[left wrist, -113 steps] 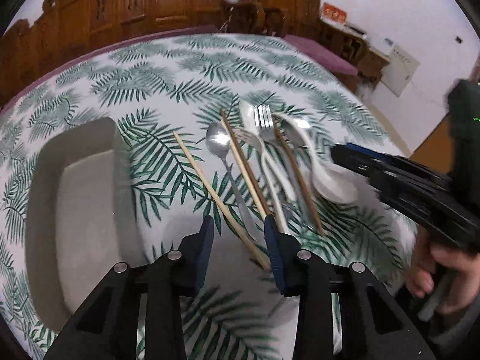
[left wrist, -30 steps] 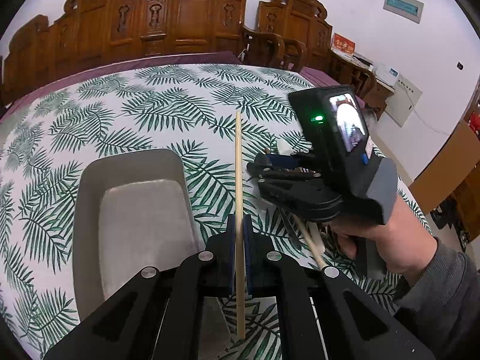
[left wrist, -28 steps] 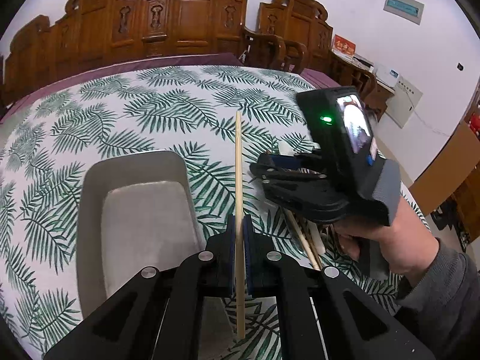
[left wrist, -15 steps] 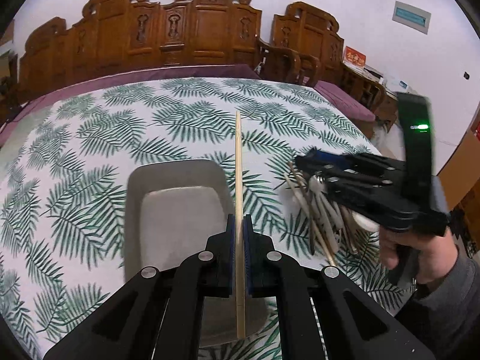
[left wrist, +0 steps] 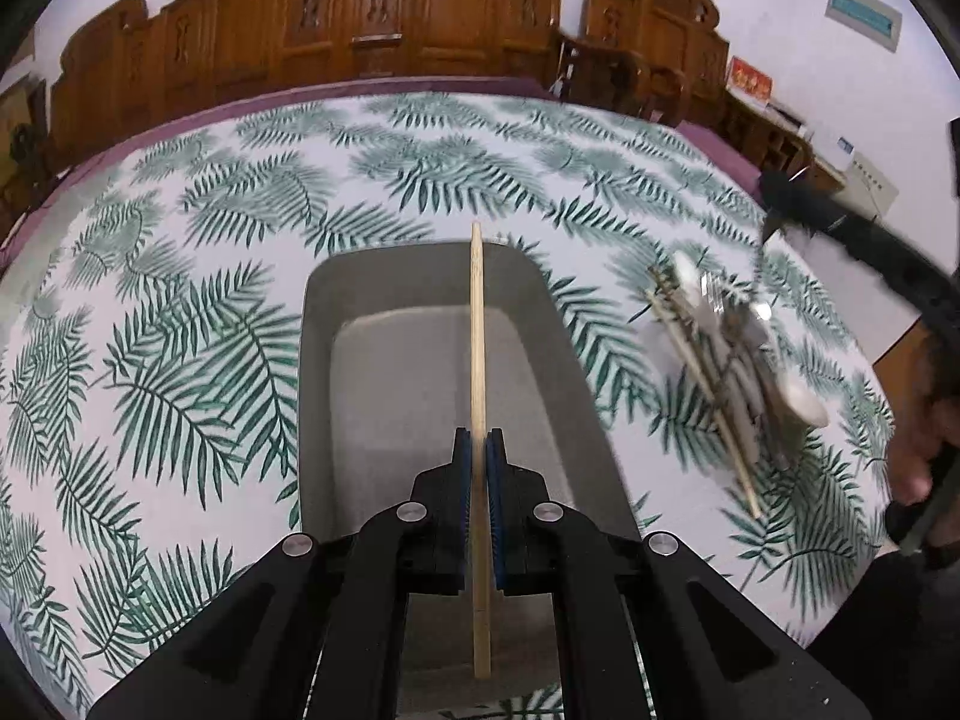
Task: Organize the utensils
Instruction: 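Lower the chopstick into the tray and open the left gripper while the right lifts the spoon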
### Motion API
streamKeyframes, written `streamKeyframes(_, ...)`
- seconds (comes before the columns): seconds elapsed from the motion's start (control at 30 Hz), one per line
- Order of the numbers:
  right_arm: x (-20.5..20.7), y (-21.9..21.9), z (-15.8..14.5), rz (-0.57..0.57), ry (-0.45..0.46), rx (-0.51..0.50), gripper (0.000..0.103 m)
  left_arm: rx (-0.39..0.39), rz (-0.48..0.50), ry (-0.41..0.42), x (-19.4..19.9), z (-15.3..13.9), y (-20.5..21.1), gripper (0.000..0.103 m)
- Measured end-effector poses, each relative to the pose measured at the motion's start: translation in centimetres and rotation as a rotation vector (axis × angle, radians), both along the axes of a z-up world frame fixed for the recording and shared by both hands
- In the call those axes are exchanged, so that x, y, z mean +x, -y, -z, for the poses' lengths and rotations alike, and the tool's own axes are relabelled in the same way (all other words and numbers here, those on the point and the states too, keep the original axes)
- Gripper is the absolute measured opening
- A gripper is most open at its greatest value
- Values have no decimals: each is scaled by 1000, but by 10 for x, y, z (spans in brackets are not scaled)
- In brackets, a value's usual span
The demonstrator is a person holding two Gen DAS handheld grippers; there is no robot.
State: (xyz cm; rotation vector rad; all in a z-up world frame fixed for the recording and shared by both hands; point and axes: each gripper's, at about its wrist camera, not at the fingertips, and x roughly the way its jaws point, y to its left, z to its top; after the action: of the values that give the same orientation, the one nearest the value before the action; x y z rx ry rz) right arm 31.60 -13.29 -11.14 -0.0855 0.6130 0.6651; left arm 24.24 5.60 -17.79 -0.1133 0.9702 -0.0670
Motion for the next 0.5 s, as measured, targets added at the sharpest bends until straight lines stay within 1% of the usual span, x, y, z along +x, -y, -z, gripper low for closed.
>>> streamKeyframes(0.1, -6, -2, -7, -14, 11, 11, 29, 17, 7, -41, 3, 9, 0, 4)
streamKeyframes(0.27, -16, -9, -14, -40, 27, 13, 29, 45, 9, -79, 5, 20, 0, 4)
streamKeyframes(0.5, -27, -19, -24, -65, 43, 21, 29, 41, 4, -48, 4, 9, -3, 5)
